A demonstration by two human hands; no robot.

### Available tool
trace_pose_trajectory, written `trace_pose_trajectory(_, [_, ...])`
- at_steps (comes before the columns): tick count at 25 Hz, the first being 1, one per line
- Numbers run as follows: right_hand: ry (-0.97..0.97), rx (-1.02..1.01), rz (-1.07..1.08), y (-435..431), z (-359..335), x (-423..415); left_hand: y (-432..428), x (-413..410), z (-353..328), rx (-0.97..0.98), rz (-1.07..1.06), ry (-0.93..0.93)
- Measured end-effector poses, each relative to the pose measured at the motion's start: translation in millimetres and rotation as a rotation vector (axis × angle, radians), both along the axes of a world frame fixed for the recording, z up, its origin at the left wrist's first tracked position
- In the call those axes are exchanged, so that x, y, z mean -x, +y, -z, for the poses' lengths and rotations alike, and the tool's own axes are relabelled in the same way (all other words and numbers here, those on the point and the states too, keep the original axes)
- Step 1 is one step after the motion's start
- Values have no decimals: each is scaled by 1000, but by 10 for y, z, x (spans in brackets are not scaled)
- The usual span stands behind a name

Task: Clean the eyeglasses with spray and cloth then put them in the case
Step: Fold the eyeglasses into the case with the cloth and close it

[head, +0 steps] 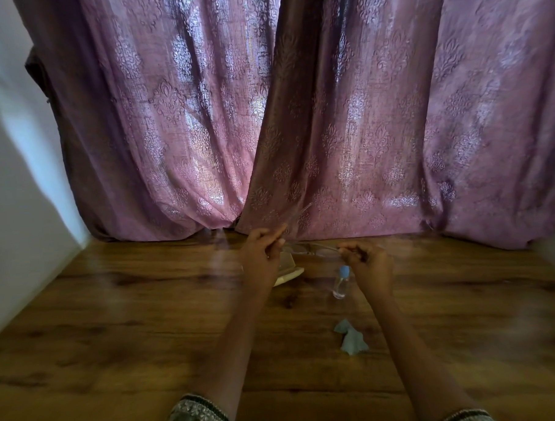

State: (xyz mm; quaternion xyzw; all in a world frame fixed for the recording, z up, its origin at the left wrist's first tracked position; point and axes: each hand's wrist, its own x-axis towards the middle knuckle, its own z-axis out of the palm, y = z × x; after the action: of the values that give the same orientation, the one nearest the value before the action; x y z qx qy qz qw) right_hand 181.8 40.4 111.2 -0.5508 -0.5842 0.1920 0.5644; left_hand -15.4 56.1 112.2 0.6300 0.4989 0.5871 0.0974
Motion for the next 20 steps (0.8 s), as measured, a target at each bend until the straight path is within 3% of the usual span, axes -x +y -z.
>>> trace_pose_trajectory(6, [23, 55, 14, 31, -8, -34, 8, 35, 19, 19, 71, 59])
trace_pose_trajectory(11, [190, 116, -74, 44, -40, -90, -43, 94, -21, 157, 254, -161])
trace_pose_trajectory(14, [389, 210, -126, 44, -152, -104, -34, 137, -63, 285, 372, -295])
trace_pose_trajectory(17, [586, 302, -213, 93, -246, -160, -11, 133, -128, 326, 383, -337])
trace_pose_trajectory(20, [640, 314, -274, 139, -346, -208, 19, 97, -218, 324, 372, -417])
